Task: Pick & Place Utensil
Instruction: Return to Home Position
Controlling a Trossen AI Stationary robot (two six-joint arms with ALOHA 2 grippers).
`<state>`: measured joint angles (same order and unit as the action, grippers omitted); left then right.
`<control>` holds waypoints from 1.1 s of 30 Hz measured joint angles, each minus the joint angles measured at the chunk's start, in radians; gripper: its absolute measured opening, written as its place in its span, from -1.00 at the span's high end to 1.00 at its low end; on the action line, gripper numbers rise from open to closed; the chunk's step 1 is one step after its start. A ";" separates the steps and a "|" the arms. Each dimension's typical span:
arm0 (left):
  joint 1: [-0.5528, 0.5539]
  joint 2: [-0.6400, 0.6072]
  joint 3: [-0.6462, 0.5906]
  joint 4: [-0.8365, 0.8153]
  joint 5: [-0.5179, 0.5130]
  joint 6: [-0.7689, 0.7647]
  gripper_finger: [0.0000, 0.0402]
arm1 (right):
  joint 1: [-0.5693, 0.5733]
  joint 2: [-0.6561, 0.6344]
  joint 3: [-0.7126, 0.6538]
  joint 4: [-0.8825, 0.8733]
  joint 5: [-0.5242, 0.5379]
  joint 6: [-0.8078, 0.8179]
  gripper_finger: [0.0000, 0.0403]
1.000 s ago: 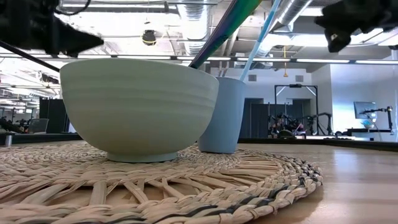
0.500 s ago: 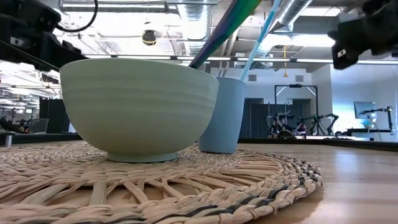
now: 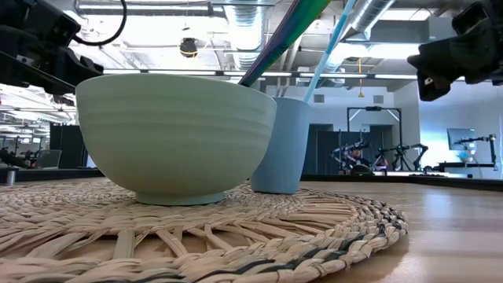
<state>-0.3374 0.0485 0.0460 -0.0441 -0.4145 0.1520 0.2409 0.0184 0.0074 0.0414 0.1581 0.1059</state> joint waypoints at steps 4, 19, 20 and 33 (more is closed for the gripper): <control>0.000 0.029 0.000 0.000 0.000 0.000 0.85 | 0.000 0.001 0.000 0.000 0.000 0.000 0.53; 0.000 0.154 0.000 0.006 0.000 0.000 0.86 | 0.000 0.001 -0.001 0.000 0.000 0.053 0.53; 0.000 0.163 0.000 0.007 0.000 0.000 0.86 | 0.000 0.001 -0.001 0.000 0.000 0.053 0.53; 0.000 0.255 0.000 0.011 0.000 0.000 0.85 | 0.000 0.001 -0.002 -0.001 0.000 0.053 0.53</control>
<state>-0.3374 0.3031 0.0460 -0.0328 -0.4145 0.1520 0.2409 0.0193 0.0059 0.0406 0.1577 0.1585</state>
